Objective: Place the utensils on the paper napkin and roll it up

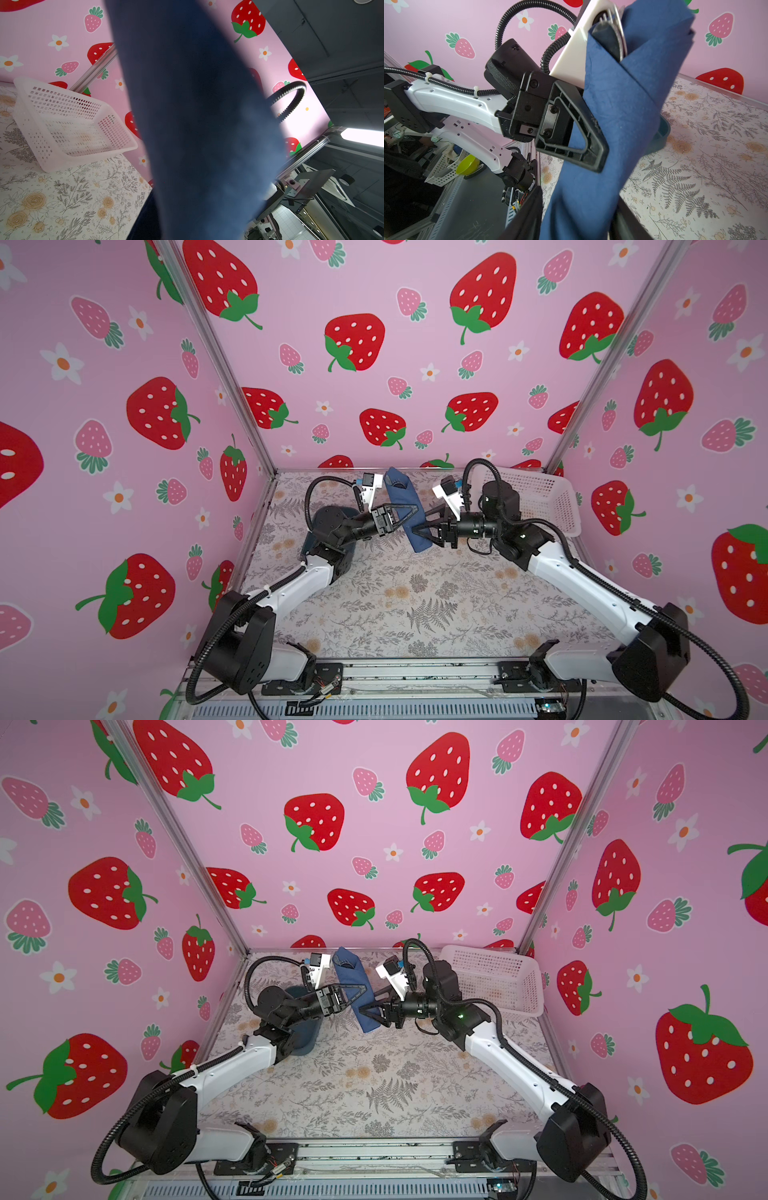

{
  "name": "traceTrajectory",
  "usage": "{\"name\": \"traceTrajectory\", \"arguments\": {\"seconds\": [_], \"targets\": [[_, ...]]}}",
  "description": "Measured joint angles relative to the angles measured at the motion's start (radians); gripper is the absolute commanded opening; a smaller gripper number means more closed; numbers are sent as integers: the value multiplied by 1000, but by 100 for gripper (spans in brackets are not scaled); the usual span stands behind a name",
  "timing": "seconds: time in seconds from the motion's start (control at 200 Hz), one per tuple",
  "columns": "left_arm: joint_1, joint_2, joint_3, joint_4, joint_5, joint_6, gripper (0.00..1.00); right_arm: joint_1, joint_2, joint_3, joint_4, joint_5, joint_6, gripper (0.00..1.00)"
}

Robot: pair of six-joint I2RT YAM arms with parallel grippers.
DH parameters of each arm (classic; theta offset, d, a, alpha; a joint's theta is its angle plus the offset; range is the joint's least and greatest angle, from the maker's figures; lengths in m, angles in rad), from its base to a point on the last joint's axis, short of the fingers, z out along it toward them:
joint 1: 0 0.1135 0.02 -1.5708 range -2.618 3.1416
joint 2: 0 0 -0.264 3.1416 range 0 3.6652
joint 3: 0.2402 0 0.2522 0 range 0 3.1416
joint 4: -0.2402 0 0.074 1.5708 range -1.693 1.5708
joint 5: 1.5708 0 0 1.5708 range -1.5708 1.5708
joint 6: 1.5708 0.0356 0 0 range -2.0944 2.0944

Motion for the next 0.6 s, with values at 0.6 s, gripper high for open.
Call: {"name": "traceTrajectory", "arguments": {"seconds": [0.6], "targets": [[-10, 0, 29, 8, 22, -9, 0, -9, 43, 21, 46, -134, 106, 35]]}}
